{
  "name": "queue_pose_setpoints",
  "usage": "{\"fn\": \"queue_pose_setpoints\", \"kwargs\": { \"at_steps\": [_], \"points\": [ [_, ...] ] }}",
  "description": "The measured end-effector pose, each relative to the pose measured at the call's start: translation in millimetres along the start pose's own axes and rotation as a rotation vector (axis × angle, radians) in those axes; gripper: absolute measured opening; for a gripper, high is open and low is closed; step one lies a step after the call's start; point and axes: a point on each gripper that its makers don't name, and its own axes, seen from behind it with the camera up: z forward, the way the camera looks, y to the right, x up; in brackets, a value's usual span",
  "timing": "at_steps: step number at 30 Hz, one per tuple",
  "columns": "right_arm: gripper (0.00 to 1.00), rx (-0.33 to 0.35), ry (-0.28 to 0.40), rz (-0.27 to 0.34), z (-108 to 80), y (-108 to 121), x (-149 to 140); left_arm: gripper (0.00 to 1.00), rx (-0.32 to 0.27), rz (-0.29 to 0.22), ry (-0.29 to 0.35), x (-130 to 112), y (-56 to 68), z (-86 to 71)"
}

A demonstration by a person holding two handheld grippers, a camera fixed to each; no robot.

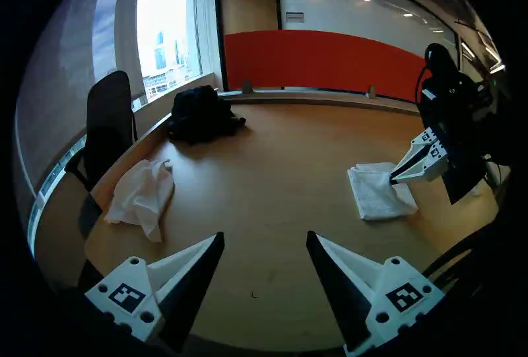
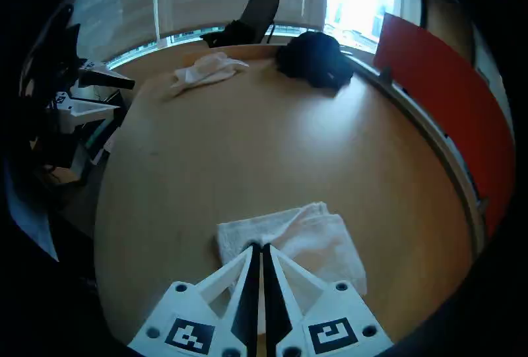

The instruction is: Fold towel

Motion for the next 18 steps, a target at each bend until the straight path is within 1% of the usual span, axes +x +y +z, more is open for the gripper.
{"fn": "queue_pose_setpoints", "kwargs": {
  "at_steps": [6, 8, 10, 12, 14, 16, 18],
  "points": [
    [0.03, 0.000, 0.000, 0.007, -0.3, 1.6, -1.1, 0.92, -0.001, -0.001, -0.003, -1.1, 0.6, 0.7],
    [0.05, -0.001, 0.001, 0.006, -1.2, 2.5, -0.9, 0.92, -0.003, 0.001, -0.003, -1.0, 1.4, 1.4],
    [0.08, -0.003, 0.001, 0.005, -1.9, 3.2, -1.1, 0.92, -0.004, 0.003, -0.003, -0.8, 2.2, 2.2],
    [0.27, -0.005, 0.001, 0.006, -2.4, 3.7, -1.7, 0.92, -0.006, 0.004, -0.004, -0.5, 3.0, 2.8],
    [0.51, -0.004, 0.000, 0.012, -3.0, 3.6, -3.2, 0.92, -0.007, 0.005, -0.005, -0.3, 3.4, 3.3],
    [0.69, -0.002, 0.000, 0.018, -3.8, 3.0, -4.4, 0.92, -0.007, 0.005, -0.006, 0.1, 3.7, 3.7],
    [0.77, 0.000, 0.002, 0.025, -4.6, 2.4, -5.4, 0.92, -0.007, 0.005, -0.006, 0.4, 3.9, 3.9]
  ]
}}
